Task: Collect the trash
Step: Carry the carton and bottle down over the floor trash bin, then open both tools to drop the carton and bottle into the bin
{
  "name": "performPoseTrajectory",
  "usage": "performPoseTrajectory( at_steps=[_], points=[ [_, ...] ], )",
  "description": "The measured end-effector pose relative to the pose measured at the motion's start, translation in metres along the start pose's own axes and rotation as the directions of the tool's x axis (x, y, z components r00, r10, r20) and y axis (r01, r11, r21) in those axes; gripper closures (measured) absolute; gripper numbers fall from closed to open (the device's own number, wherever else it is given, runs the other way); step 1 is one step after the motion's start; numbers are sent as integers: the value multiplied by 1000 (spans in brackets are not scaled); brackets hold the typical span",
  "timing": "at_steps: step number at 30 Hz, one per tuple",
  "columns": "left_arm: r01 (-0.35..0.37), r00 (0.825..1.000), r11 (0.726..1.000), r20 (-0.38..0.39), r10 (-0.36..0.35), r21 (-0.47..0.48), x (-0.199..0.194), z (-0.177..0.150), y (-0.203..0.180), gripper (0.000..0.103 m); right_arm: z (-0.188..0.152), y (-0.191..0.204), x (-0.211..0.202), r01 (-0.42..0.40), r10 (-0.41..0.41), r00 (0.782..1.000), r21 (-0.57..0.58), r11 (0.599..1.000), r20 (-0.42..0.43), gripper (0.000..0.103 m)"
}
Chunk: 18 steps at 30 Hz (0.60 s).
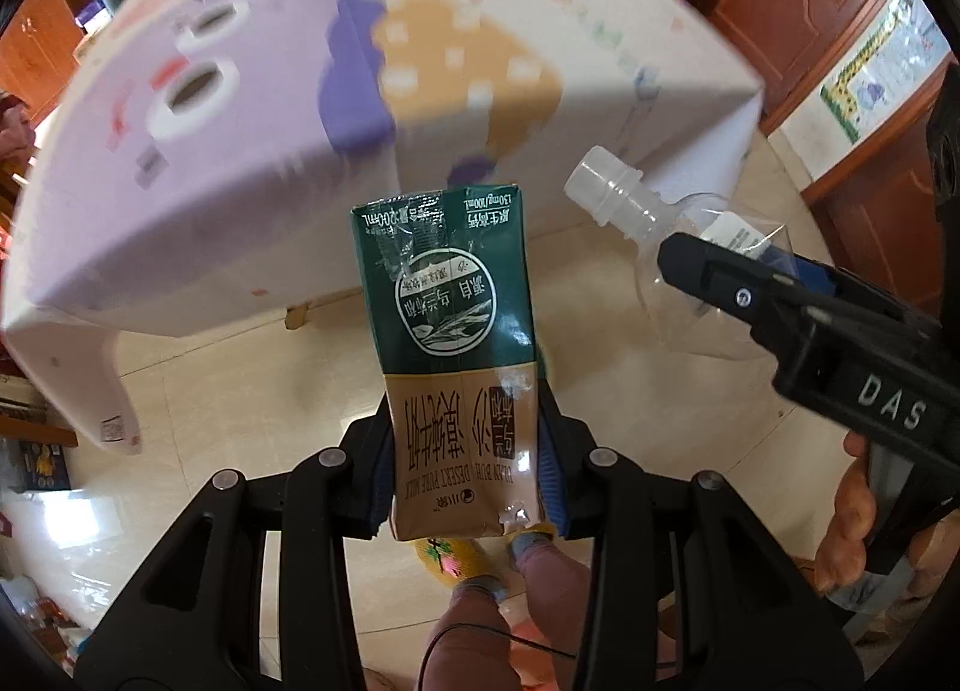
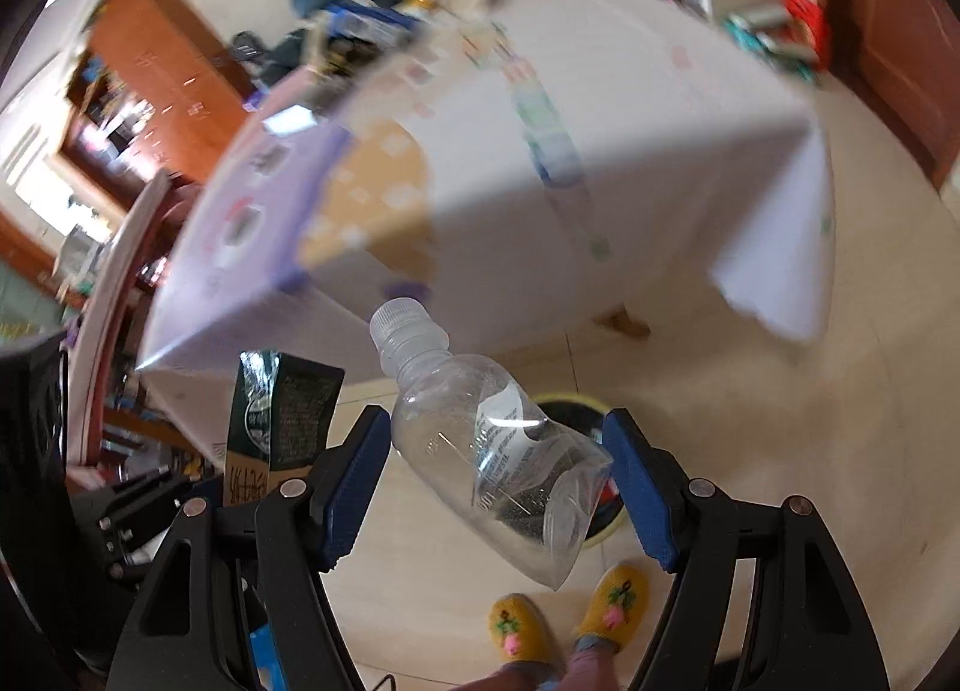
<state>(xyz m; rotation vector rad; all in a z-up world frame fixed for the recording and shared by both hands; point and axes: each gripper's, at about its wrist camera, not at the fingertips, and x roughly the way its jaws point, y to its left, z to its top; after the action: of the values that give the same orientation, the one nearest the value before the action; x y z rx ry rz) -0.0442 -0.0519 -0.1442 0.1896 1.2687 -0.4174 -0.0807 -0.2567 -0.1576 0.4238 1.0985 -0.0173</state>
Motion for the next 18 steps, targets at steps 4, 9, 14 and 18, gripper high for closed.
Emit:
performPoseTrajectory(
  at_steps=[4, 9, 14, 18],
  points=[
    [0, 1000, 1000, -30, 1, 10, 69, -15, 5, 68, -30, -31, 66, 30, -26, 999, 94, 995, -40, 30],
    [-8, 998, 1000, -55, 8, 2, 156, -24, 13, 67, -64, -69, 156, 41, -25, 996, 192, 980, -85, 29],
    [-26, 998, 1000, -64, 26, 1, 232, -25, 22, 66, -88, -97, 240, 38, -4, 992, 257, 966, -129, 28],
    [-53, 996, 999, -74, 52, 0, 274, -27, 30, 44, -105, -112, 281, 39, 4, 988, 276, 960, -152, 26]
  ],
)
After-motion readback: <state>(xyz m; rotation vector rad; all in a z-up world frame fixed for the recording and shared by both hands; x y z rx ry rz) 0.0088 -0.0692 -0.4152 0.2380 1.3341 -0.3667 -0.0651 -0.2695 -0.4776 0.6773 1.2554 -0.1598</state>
